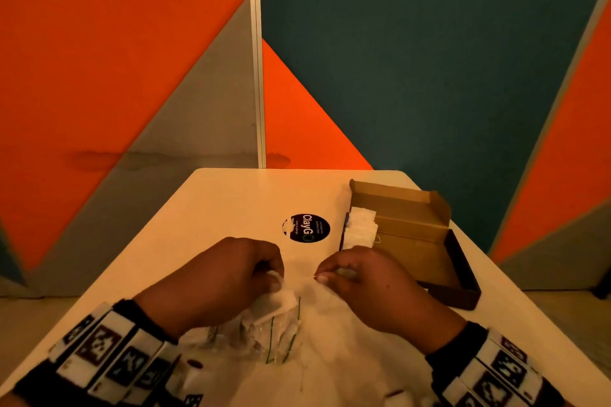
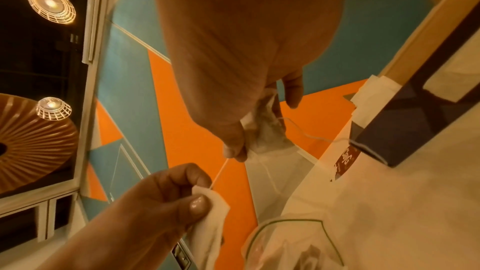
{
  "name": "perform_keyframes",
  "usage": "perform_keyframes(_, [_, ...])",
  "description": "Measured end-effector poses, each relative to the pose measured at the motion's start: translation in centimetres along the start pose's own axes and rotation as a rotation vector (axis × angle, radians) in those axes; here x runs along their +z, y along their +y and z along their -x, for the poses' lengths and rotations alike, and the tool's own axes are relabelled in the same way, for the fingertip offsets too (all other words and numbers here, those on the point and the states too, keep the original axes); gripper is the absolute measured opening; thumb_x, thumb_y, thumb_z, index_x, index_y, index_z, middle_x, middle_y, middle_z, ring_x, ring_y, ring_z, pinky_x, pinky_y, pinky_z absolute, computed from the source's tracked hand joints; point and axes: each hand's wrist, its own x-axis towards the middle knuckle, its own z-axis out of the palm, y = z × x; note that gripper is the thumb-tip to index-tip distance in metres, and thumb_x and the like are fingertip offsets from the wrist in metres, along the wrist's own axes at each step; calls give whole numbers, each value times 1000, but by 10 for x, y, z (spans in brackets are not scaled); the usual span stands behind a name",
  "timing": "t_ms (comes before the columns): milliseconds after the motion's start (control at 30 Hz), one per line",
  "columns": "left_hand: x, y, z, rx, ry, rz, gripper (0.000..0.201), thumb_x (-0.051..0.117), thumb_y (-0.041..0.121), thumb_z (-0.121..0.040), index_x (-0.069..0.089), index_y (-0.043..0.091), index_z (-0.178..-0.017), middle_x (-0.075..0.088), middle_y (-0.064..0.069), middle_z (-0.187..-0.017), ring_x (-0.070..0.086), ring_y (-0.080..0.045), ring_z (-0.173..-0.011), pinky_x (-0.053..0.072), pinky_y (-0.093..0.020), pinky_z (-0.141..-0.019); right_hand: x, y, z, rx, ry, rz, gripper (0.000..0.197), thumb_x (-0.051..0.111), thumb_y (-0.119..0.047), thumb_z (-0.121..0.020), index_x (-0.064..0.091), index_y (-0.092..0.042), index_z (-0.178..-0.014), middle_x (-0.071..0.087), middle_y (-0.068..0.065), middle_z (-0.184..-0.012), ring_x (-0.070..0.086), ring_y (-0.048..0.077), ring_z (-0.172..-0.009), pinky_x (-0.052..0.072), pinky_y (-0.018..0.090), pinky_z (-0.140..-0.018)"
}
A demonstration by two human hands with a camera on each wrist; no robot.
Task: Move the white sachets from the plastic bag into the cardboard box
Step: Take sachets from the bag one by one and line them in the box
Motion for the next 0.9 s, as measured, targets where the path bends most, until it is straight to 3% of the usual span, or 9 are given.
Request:
perform_keyframes(133, [1,-8,4,4,-6,481,12,71,16,-89,72,25,-82,75,5,-92,68,-7,-83,54,-28,-74,1,-2,4,-13,51,-14,16,62,-45,-91,74,-38,-98,65,-28,-91,58,-6,-93,47,16,-84])
perform_keyframes(267, [13,2,3,8,91,942,5,62,-3,-89,65,1,-88,75,-4,-112,70,-13,-106,56,-21,-79,9,-10,6,46,78,-182,8,66,-40,-90,73,-44,-87,67,-32,-86,60,-10,-90,46,13,-79])
perform_keyframes(367, [24,7,1,22,157,1162,8,62,3,-86,62,-2,-92,76,-15,-98,72,-25,-90,57,-28,-78,14,-18,7,45,65,-298,17,67,-32,-90,71,-46,-82,67,-38,-85,60,-14,-88,44,9,-72])
perform_keyframes(433, [28,9,-1,1,245,1301,11,64,5,-82,64,0,-91,71,-18,-84,66,-26,-76,57,-31,-72,16,-21,6,64,64,-376,20,67,-24,-90,75,-43,-89,69,-33,-92,63,-10,-90,49,13,-78])
perform_keyframes(567, [29,9,-1,-39,371,1404,16,66,6,-74,68,4,-90,72,-13,-81,67,-20,-73,57,-25,-64,15,-17,2,137,145,-483,42,63,-9,-92,73,-49,-100,69,-24,-109,61,-3,-103,52,29,-97])
perform_keyframes(600, [30,9,0,-44,373,1398,19,67,6,-73,72,5,-91,74,-13,-83,69,-19,-74,57,-24,-64,15,-15,1,142,164,-510,45,63,-7,-92,71,-51,-102,69,-20,-111,62,-2,-100,54,30,-94])
perform_keyframes(700, [37,17,5,-74,377,1344,19,70,8,-71,79,6,-88,77,-16,-87,71,-18,-76,57,-22,-65,11,-19,0,140,191,-664,57,64,-3,-91,61,-57,-111,73,-12,-103,68,3,-82,57,23,-66])
perform_keyframes(733, [40,21,6,-81,378,1343,17,70,7,-72,79,5,-86,77,-17,-87,72,-18,-75,57,-22,-64,10,-19,0,144,195,-710,61,66,-2,-90,57,-58,-114,75,-11,-101,70,7,-83,58,25,-65])
perform_keyframes(900, [56,36,0,-114,443,1269,13,69,2,-81,80,9,-84,78,-12,-87,73,-19,-79,57,-22,-67,20,-25,0,221,186,-921,59,71,1,-83,55,-42,-121,78,4,-95,73,27,-90,60,49,-83])
